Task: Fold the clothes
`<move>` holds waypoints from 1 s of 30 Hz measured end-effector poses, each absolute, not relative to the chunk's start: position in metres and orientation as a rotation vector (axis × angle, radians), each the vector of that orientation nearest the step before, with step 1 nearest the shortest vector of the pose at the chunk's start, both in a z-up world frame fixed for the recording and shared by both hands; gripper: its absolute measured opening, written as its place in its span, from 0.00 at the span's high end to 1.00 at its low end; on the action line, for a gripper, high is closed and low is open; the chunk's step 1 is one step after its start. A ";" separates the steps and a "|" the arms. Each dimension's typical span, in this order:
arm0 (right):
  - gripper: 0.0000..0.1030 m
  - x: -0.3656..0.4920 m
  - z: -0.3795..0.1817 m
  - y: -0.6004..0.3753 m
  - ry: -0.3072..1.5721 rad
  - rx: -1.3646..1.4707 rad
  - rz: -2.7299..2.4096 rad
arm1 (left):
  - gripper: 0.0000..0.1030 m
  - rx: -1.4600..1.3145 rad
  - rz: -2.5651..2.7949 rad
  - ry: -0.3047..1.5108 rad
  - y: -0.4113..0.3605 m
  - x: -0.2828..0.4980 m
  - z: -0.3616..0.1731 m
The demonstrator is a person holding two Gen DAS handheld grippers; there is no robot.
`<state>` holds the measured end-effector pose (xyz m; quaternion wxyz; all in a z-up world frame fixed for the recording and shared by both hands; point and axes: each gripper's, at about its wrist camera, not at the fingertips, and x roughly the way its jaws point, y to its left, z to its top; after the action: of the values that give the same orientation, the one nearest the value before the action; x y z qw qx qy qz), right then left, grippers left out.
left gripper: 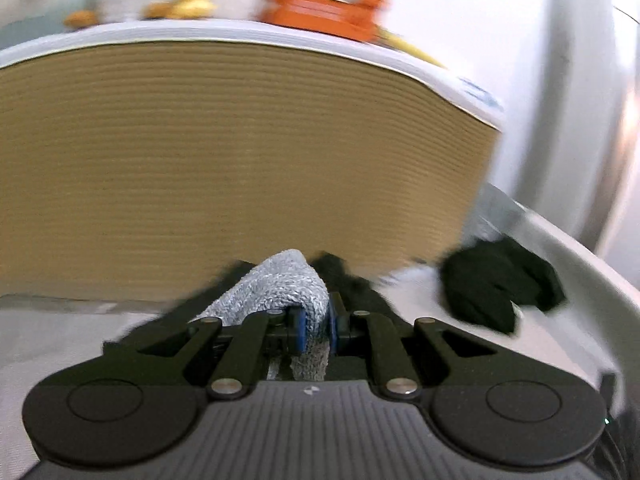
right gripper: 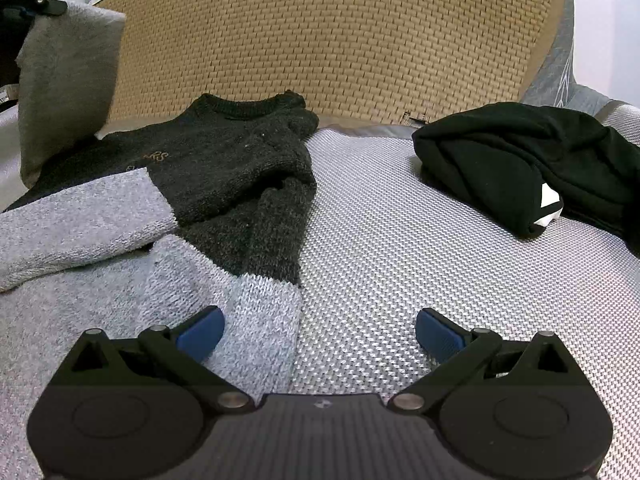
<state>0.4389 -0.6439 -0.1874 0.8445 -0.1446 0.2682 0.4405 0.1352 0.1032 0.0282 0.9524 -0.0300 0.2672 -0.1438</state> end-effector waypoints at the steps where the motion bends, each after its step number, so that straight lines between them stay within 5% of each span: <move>1: 0.00 0.439 -0.187 -0.644 0.566 -0.305 0.930 | 0.89 -0.042 -0.327 0.566 0.091 0.133 0.023; 13: 0.00 0.440 -0.188 -0.644 0.565 -0.306 0.930 | 0.88 0.216 -0.513 0.911 -0.010 0.099 -0.097; 27: 0.00 0.440 -0.189 -0.645 0.565 -0.308 0.930 | 0.86 0.474 -0.501 0.940 -0.043 0.082 -0.122; 30: 0.00 0.440 -0.189 -0.644 0.565 -0.308 0.930 | 0.75 0.434 -0.497 0.961 -0.043 0.081 -0.119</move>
<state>0.4397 -0.6444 -0.1889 0.8443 -0.1459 0.2676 0.4408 0.0813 -0.0429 -0.1188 0.8348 0.2051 0.4539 -0.2347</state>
